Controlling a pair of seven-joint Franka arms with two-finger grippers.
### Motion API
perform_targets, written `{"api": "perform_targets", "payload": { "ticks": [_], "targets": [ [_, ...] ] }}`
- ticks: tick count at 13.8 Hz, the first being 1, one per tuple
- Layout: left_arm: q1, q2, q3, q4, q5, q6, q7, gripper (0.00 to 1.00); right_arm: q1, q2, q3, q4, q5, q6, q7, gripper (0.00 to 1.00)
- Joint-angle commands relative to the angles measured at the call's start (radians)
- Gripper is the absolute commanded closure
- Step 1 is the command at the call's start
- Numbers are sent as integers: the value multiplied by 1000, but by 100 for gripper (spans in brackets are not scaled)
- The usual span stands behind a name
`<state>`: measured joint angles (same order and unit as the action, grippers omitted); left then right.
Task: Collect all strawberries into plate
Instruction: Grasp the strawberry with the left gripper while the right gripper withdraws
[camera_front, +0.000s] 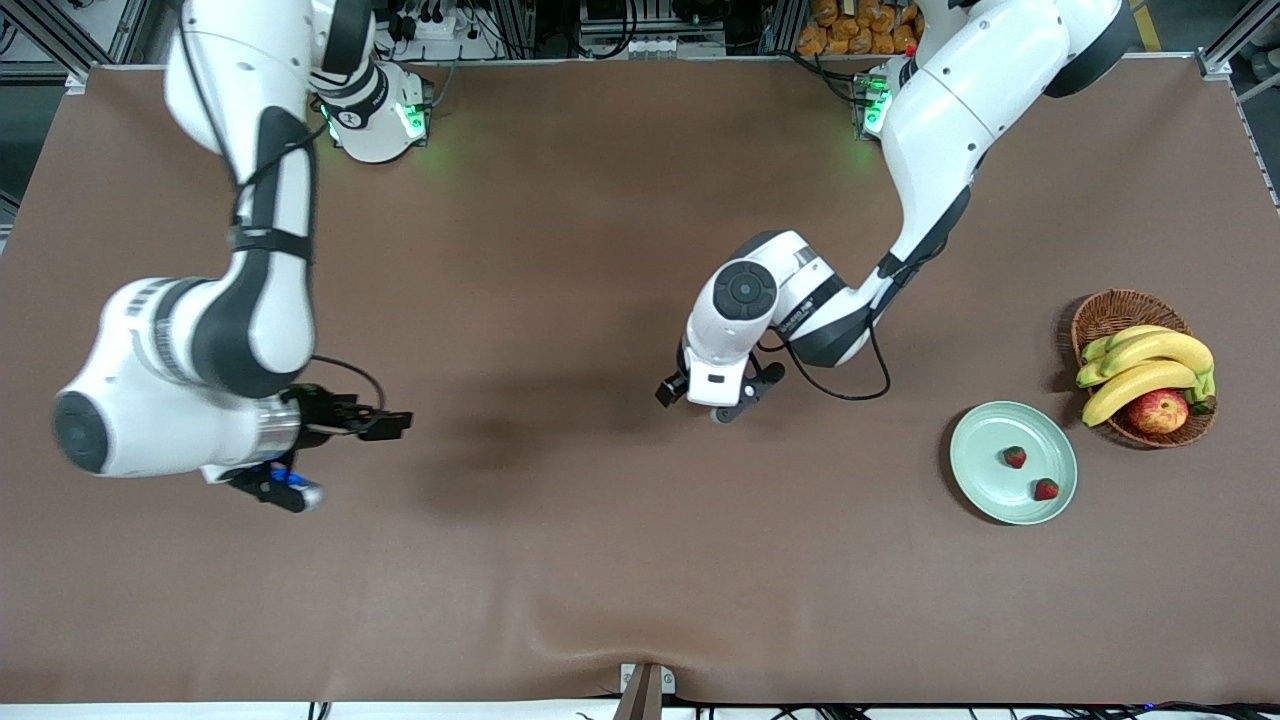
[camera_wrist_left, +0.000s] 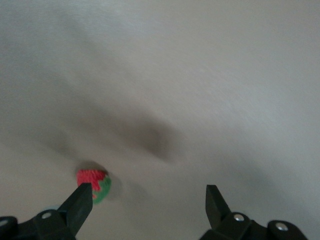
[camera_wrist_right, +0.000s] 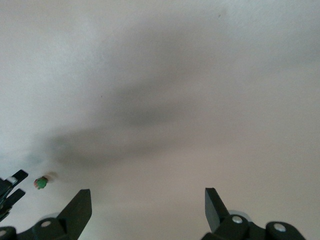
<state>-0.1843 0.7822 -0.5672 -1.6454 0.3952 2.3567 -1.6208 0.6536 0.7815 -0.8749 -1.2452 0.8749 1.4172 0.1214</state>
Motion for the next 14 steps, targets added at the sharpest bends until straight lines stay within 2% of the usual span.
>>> {"api": "perform_targets", "payload": {
  "ticks": [1, 3, 4, 7, 10, 12, 14],
  "targets": [
    [14, -18, 3, -75, 5, 68, -100, 0, -149, -85, 166, 7, -95, -4, -19, 0],
    [22, -21, 3, -103, 5, 87, -140, 0, -247, -137, 314, 35, -228, 3, -17, 0],
    [22, -30, 3, -123, 5, 87, -154, 0, -308, -174, 411, 36, -307, 6, -16, 0],
    [34, -46, 3, -165, 7, 87, -182, 0, -474, -298, 670, 20, -595, 29, -16, 0],
    [32, -50, 3, -171, 7, 85, -217, 0, -668, -460, 896, -110, -720, 32, -19, 0],
    [32, -57, 3, -188, 7, 81, -226, 0, -735, -563, 977, -192, -777, 34, -17, 0],
    [29, -58, 3, -204, 8, 78, -226, 0, -765, -661, 990, -274, -778, 54, -19, 0]
  ]
}}
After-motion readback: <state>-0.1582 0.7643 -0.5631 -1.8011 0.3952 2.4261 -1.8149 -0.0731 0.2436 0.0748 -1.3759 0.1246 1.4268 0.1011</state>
